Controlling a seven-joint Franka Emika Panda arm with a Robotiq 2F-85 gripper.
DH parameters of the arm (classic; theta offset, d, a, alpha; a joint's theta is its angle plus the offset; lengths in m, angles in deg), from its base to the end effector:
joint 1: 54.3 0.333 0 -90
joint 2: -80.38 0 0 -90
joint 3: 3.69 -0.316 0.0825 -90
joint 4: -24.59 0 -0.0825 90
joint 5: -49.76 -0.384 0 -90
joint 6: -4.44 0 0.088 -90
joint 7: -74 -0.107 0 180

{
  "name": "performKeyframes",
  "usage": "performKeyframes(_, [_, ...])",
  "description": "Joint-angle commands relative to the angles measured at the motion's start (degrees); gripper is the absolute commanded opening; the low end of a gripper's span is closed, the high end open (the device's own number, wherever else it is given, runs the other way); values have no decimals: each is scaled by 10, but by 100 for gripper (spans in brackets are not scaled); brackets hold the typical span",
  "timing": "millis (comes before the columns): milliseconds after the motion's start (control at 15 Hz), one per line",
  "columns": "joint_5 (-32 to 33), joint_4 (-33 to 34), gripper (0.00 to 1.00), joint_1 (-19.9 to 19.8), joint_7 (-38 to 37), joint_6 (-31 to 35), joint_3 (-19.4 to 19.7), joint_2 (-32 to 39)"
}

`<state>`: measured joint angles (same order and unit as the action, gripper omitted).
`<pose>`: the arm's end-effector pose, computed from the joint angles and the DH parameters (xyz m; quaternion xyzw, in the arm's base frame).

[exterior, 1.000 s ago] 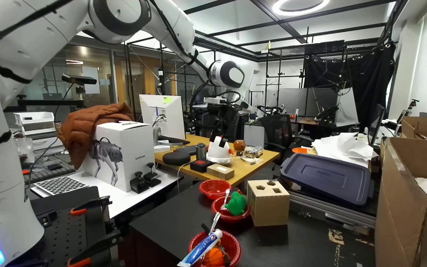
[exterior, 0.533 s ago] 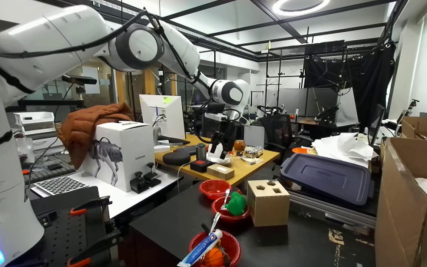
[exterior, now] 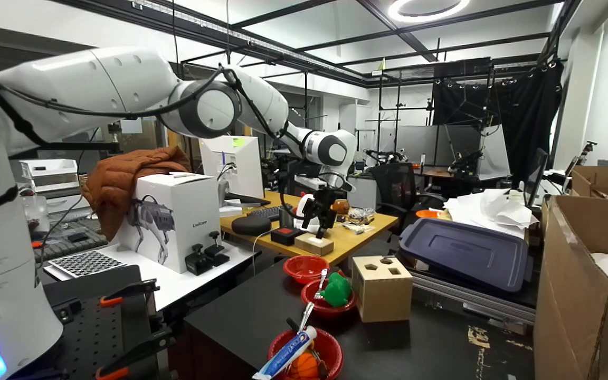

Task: Move the empty red bowl forwards, place the green plush toy inside the bowl

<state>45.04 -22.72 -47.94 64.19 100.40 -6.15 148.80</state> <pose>0.7448 0.1104 0.1507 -0.9829 0.0296 0.1785 0.0331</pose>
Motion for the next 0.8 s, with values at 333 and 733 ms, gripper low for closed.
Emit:
performKeyframes(333, [0,98,100,26,50,-11,-6,54])
performKeyframes(733, [-13,149,100,15,20,67,-5,115])
